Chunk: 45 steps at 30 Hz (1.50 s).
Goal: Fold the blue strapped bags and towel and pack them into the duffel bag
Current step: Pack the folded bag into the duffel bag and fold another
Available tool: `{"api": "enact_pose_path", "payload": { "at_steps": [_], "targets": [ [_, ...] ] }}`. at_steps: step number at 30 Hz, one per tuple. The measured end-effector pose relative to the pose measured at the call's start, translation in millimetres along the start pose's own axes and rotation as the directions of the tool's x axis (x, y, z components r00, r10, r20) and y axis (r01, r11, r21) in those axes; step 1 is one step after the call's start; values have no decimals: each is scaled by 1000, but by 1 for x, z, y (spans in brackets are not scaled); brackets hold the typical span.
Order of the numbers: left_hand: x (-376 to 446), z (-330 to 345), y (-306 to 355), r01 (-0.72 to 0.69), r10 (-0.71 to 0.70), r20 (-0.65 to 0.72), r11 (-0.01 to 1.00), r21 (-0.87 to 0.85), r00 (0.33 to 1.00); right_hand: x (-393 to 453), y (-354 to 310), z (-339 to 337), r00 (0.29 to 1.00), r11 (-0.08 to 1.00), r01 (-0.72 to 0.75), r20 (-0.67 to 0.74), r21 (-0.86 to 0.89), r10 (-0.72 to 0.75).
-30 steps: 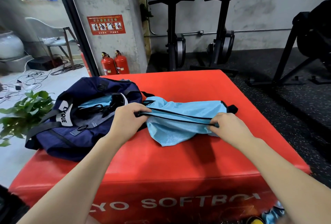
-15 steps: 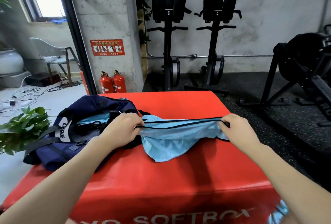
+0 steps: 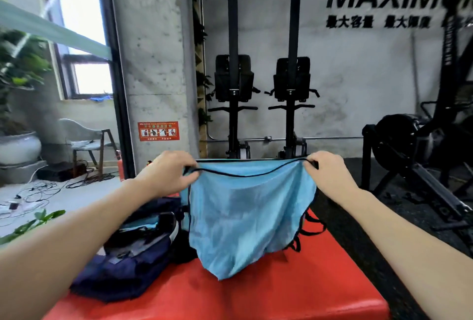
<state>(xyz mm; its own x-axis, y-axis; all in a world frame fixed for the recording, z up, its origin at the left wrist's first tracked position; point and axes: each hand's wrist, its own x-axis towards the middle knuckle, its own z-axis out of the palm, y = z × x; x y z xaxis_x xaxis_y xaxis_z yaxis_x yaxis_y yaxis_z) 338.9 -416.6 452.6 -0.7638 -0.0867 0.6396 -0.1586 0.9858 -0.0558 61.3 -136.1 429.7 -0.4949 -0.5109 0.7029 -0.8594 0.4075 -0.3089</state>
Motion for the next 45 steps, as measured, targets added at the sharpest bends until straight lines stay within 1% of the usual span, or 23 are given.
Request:
{"api": "enact_pose_path", "payload": {
  "at_steps": [2,4,7,10,12,14,16,18,22,24,26,29,30,33,34,36,38,40,43,45],
  "targets": [
    [9,-26,9,127,-141,-130,986,-111,981,12,-10,-23,1000,1000,-7,-27,18,8],
    [17,-51,18,240,-274,-169,951,-195,947,23,-18,-47,999,1000,-12,-48,17,13],
    [28,-87,25,308,-358,-182,917,-255,916,38,-32,-86,996,1000,1,-88,26,1],
    [39,-123,35,317,-365,-174,914,-253,914,47,-52,-126,992,998,40,-121,49,-34],
    [46,-147,40,330,-366,-121,912,-246,923,55,-63,-150,990,998,60,-133,25,-56],
    [49,-171,45,344,-363,-37,906,-248,931,59,-75,-175,991,998,59,-119,2,-59],
    [49,-191,47,343,-343,56,886,-313,938,61,-82,-199,994,999,44,-94,-20,-46],
    [43,-207,51,321,-292,134,863,-391,947,61,-84,-219,996,999,35,-84,-32,-37],
    [32,-218,57,288,-220,200,845,-449,955,59,-81,-239,996,999,46,-74,4,-46],
    [29,-217,58,265,-182,222,859,-438,958,55,-81,-244,998,997,68,-2,-20,-68],
    [27,-216,58,235,-148,228,876,-422,962,53,-80,-247,992,992,102,80,-79,-95],
    [27,-215,61,192,-120,216,915,-354,969,52,-77,-247,981,973,154,143,-172,-130],
    [28,-215,63,172,-112,203,935,-309,973,52,-76,-246,979,968,172,141,-182,-147],
    [32,-213,66,120,-94,152,978,-170,984,50,-77,-244,979,967,197,76,-160,-187],
    [32,-212,67,109,-94,109,984,-138,990,50,-78,-244,980,969,199,50,-147,-193],
    [33,-208,67,82,-85,-23,993,-84,996,49,-77,-243,978,966,205,9,-156,-206],
    [34,-204,63,56,-57,-131,998,-13,990,50,-75,-242,978,963,203,-20,-176,-210],
    [34,-201,59,56,-53,-143,998,19,988,50,-72,-242,978,967,194,-45,-164,-204],
    [34,-195,51,90,-85,-93,995,54,992,50,-74,-241,975,975,188,-94,-121,-200],
    [33,-190,48,113,-106,-90,990,79,990,49,-77,-240,974,980,178,-122,-86,-188]
  ]
}}
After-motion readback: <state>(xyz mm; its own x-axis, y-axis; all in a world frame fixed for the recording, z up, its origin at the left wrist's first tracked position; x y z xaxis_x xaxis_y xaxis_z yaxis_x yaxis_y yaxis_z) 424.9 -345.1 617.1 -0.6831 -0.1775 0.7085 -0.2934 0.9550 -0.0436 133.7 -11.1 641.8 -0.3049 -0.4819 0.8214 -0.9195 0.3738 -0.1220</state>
